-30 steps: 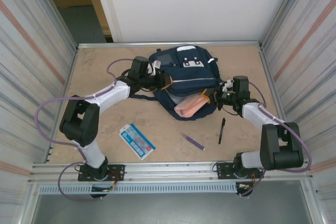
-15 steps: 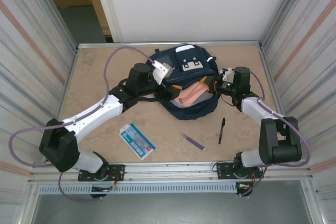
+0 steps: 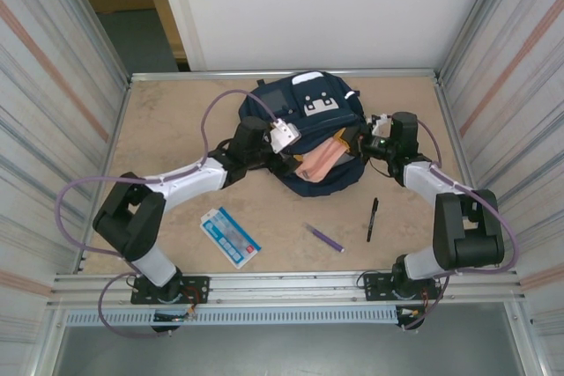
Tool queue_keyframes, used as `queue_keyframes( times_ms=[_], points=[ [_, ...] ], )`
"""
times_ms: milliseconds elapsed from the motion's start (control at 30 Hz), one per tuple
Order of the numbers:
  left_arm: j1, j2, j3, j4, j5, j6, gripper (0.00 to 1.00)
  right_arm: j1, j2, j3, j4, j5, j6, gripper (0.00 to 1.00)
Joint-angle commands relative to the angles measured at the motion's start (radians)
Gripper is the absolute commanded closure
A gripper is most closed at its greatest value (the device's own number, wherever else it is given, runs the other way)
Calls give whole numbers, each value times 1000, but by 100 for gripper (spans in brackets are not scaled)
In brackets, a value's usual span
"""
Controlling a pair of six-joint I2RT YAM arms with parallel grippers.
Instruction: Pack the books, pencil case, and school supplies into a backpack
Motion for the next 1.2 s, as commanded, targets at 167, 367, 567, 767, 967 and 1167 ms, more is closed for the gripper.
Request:
queue_keyframes(
  times_ms=[167, 367, 567, 767, 967, 1167],
  points=[
    [1, 118, 72, 105, -90, 66, 25, 22, -77, 48, -142, -10, -165, 100],
    [1, 88, 122, 67, -48, 54, 86, 15, -70, 15, -293, 75, -199, 100],
    [-1, 35, 169, 19, -46, -14, 100, 32, -34, -12, -255, 24, -195, 100],
    [-4, -28, 186, 42, -27, -86, 100, 46, 33, -16, -126, 102, -32, 98],
    [-6, -54, 211, 59, 7, -65, 100, 63, 220, 38, 227, 164, 167, 97],
    [-6, -95, 178, 141, 85, -46, 100, 108, 473, 137, 624, 261, 361, 95]
  ],
)
